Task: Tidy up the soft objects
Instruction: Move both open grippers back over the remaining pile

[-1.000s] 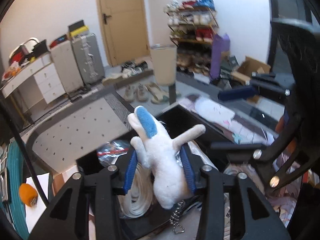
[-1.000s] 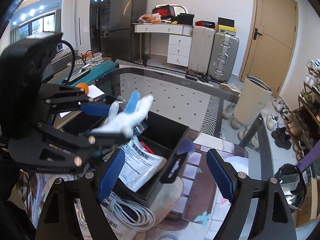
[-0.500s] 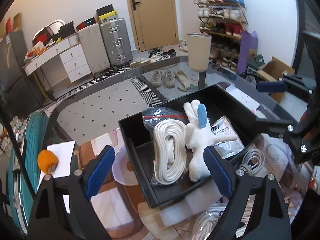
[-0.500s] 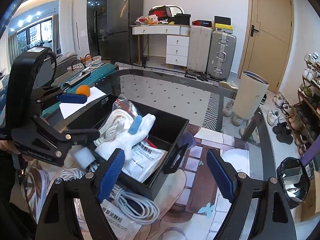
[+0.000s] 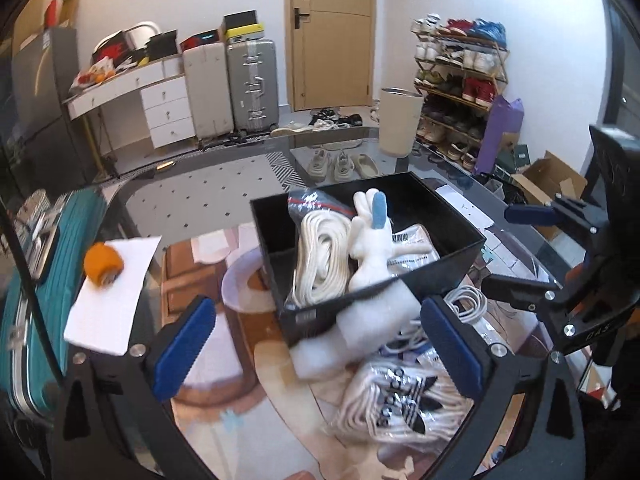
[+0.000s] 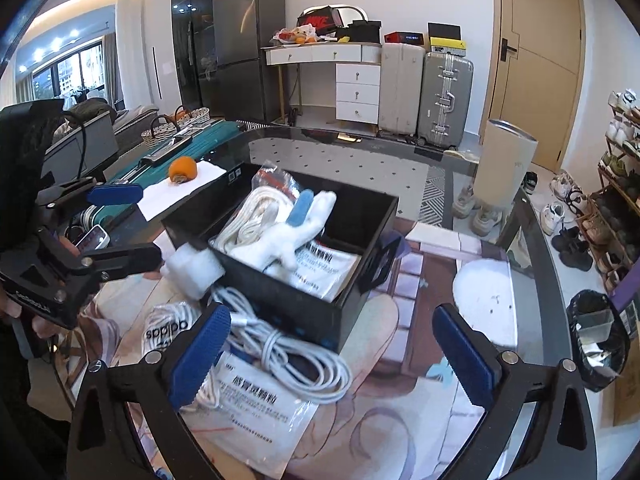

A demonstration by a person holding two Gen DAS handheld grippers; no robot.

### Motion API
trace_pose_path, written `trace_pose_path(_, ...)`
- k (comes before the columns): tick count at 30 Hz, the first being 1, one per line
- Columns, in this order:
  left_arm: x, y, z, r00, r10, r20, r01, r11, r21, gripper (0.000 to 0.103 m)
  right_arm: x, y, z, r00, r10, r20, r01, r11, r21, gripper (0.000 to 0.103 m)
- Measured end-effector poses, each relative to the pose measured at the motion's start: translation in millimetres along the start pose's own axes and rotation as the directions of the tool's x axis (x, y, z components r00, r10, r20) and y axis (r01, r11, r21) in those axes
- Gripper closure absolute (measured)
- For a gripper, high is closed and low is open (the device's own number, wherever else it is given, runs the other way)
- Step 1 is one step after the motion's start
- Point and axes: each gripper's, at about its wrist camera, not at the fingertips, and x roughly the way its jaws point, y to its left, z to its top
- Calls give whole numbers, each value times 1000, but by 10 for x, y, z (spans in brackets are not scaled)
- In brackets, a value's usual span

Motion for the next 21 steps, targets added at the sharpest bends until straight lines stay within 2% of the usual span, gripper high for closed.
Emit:
trace_pose_path(7, -134, 23, -257, 1000, 11, -1, -11, 997, -71, 0, -50, 96, -163, 1000, -7, -18, 7, 1000, -8, 1)
trace_pose_path(12, -134, -33, -408, 1000, 4, -22, -6, 996, -84, 0, -49, 113, -242, 999, -4, -34, 4, 1000, -3, 1)
trace_pose_path(21, -33, -51, -546, 998, -4, -62, -3, 994, -110, 0, 202, 123, -233, 997, 24, -78, -24, 1000, 5, 1)
